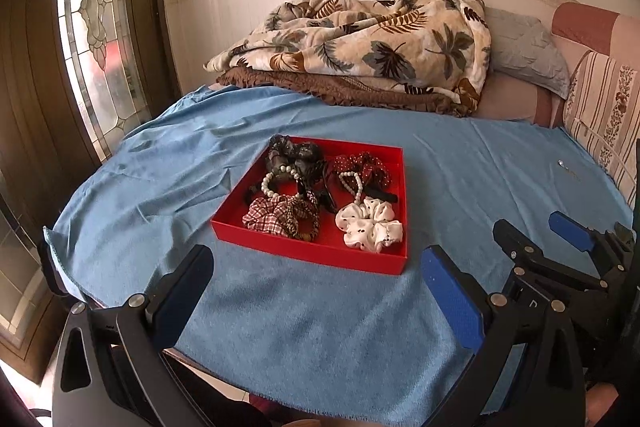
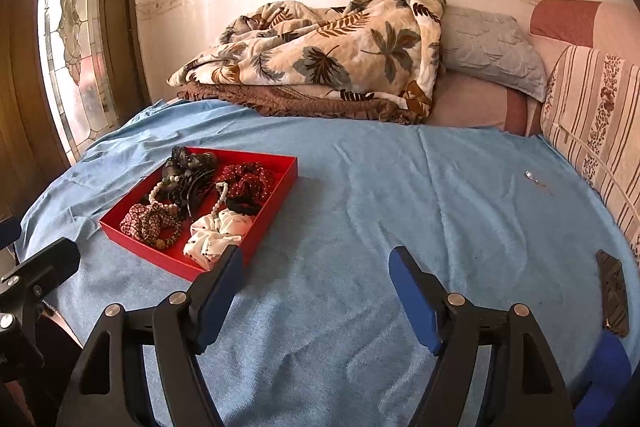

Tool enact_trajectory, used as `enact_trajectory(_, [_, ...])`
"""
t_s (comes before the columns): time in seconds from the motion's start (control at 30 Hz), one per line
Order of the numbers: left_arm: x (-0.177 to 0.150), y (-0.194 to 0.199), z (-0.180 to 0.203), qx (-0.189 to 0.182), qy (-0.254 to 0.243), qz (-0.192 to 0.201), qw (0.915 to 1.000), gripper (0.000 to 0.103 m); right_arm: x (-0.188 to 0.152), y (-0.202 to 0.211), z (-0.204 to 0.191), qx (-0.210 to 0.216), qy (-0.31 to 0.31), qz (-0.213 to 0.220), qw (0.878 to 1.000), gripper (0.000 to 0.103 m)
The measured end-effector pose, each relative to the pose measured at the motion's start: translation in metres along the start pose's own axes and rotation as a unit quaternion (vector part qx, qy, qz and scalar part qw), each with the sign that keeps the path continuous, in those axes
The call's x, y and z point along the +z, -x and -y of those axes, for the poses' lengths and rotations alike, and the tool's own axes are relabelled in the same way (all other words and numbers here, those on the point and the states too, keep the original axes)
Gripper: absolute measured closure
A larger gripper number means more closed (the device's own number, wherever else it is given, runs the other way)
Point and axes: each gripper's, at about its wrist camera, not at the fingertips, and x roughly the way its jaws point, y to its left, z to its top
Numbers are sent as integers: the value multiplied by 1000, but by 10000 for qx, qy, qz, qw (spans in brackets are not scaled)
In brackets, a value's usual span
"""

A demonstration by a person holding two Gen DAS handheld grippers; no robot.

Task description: Organize jewelry

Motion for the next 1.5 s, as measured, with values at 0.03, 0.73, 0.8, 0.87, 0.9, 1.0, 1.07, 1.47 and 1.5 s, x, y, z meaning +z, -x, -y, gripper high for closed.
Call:
enact_trajectory(0.03, [-1,0,1,-4,-11,-14,10000,0,-1,0,1,-2,-15,-11,10000,23])
enact_trajectory(0.73, [-9,-9,-1,-87,1,-190,9998,0,-8,0,-2,-120,110,-61,9998,22])
enact_trajectory(0.8, [-10,-10,-2,-99,22,-224,9997,0,-8,0,-4,-121,125,-67,9998,21])
enact_trajectory(0.87, [-10,-12,-4,-110,46,-257,9996,0,-9,-1,-4,-125,134,-83,9998,21])
enact_trajectory(0.9, [-11,-13,-4,-115,55,-269,9996,0,-9,-2,-4,-129,136,-89,9998,21])
enact_trajectory(1.0, [-12,-16,-6,-130,84,-320,9994,0,-10,-3,-4,-140,139,-108,9997,21])
enact_trajectory(1.07, [-13,-17,-6,-142,98,-355,9992,0,-10,-4,-5,-140,148,-125,9997,21])
enact_trajectory(1.47, [-16,-26,-12,-183,176,-484,9985,0,-14,-9,-12,-130,262,-227,9993,20])
enact_trajectory(1.5, [-17,-27,-13,-185,186,-495,9984,0,-14,-10,-13,-131,271,-235,9993,20])
